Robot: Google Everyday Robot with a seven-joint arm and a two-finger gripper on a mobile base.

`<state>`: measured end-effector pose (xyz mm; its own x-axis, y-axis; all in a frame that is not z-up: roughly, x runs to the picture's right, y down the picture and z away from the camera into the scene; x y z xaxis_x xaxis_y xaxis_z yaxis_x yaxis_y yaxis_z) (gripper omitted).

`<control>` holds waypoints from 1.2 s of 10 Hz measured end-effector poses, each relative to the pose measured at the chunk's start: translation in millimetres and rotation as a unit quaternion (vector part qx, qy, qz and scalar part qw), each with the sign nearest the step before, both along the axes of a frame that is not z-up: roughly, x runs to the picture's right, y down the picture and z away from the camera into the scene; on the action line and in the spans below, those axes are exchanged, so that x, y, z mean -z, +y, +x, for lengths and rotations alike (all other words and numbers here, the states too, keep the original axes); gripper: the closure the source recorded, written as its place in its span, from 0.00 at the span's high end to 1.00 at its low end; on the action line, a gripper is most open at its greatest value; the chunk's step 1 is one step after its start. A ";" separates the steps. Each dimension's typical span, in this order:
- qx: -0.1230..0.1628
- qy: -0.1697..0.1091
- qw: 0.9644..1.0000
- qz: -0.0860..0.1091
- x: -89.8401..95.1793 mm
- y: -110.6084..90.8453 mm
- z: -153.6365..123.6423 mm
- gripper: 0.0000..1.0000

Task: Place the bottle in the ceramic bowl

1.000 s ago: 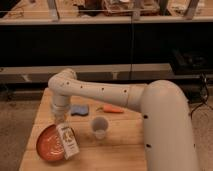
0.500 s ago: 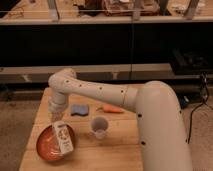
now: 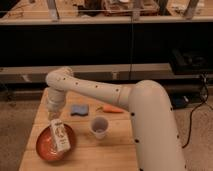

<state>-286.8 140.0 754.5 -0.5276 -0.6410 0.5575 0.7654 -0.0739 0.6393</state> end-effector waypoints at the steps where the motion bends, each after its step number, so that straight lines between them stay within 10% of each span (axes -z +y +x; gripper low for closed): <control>1: -0.001 0.000 1.000 -0.003 -1.5 -0.5 -4.5 0.00; 10: 0.001 0.010 1.000 -0.025 -14.5 2.0 -31.4 0.01; 12: -0.003 0.008 1.000 -0.017 -12.3 1.4 -26.7 0.18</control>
